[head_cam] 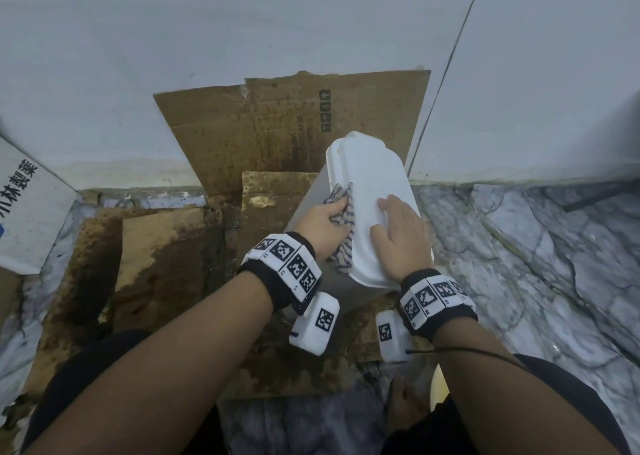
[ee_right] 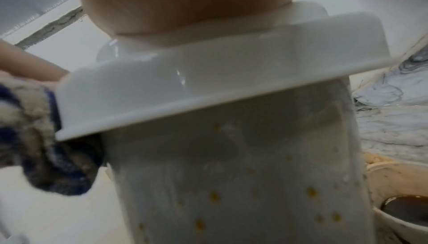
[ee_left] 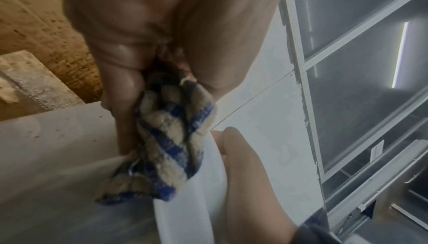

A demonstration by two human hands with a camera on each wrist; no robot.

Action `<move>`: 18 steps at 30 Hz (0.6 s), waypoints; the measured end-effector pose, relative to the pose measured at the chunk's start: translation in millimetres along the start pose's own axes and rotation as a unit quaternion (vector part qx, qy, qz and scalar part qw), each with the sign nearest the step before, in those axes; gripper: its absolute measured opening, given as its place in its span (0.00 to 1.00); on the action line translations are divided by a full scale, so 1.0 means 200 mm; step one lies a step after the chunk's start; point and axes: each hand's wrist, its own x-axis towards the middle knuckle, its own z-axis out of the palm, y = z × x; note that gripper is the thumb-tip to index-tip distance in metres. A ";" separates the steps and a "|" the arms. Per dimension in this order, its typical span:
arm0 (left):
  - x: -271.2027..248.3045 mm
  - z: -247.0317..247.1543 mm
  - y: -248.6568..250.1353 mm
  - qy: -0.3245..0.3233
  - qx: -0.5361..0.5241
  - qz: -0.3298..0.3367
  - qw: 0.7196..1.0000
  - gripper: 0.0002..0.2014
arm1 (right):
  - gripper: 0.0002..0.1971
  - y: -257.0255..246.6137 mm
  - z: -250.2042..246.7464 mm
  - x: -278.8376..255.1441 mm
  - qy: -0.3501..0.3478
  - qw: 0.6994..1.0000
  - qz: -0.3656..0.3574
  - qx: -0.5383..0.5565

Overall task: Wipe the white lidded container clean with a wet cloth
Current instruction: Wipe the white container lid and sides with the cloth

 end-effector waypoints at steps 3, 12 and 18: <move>0.08 -0.04 0.01 0.011 0.024 -0.009 1.000 0.28 | 0.35 -0.01 0.00 -0.01 -0.002 1.000 -0.006 -0.007; 0.32 -0.17 0.08 0.022 0.019 -0.002 1.000 0.32 | 0.32 -0.03 0.01 -0.02 -0.018 1.000 0.001 -0.022; 0.47 -0.25 0.15 0.022 0.032 -0.005 0.999 0.31 | 0.31 -0.04 0.01 -0.02 -0.023 1.000 0.007 -0.019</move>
